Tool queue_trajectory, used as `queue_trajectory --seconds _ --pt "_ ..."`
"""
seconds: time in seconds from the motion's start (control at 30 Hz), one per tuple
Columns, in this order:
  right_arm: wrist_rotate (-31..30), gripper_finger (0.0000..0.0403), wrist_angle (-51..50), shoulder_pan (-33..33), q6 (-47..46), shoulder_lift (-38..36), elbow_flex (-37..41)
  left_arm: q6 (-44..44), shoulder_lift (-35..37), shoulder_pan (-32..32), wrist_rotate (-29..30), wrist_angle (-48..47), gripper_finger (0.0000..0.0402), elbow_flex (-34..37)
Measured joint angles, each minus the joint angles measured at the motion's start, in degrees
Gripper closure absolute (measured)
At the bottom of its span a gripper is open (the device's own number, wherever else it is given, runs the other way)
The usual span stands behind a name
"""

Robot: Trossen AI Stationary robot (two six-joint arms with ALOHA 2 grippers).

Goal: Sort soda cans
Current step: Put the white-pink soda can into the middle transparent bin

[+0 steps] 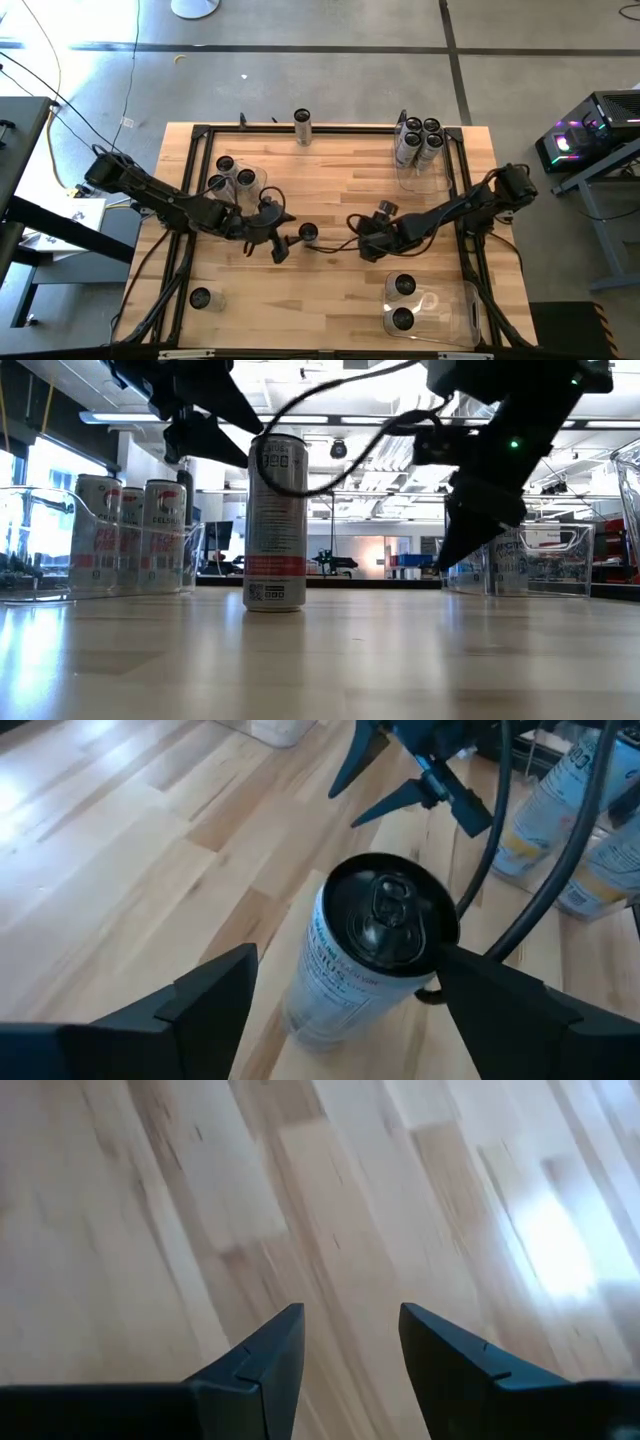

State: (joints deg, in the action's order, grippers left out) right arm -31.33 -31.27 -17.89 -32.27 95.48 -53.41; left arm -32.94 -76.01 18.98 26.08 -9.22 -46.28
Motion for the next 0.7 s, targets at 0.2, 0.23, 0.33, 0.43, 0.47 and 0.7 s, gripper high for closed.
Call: queue_trajectory --seconds 0.2,0.23,0.33,0.43,0.47,0.7 --pt "-0.01 0.0243 -10.77 -3.39 -3.67 -2.14 0.00 3.23 -0.02 0.44 0.20 -0.08 0.0100 -1.30" --pt "-0.06 0.0243 -12.95 -4.17 -4.59 -2.95 0.00 4.55 -0.02 0.62 0.23 -0.19 0.0100 -1.72" --pt "-0.18 0.0243 -16.45 -6.71 -6.30 -5.45 0.00 8.24 -0.06 1.18 1.26 -0.55 0.0101 -3.13" --pt "-1.79 0.0243 -16.94 -9.73 -3.39 -7.70 0.08 11.92 -0.04 1.61 3.85 -0.70 0.0101 -3.65" --pt "-3.20 0.0243 -16.34 -10.60 -1.94 -8.69 0.53 12.63 -0.04 1.66 5.10 -0.94 0.0101 -3.61" --pt "-12.36 0.0243 -12.00 -12.81 -3.14 -17.79 3.63 13.54 -0.07 0.00 7.65 -0.12 0.0101 -4.24"
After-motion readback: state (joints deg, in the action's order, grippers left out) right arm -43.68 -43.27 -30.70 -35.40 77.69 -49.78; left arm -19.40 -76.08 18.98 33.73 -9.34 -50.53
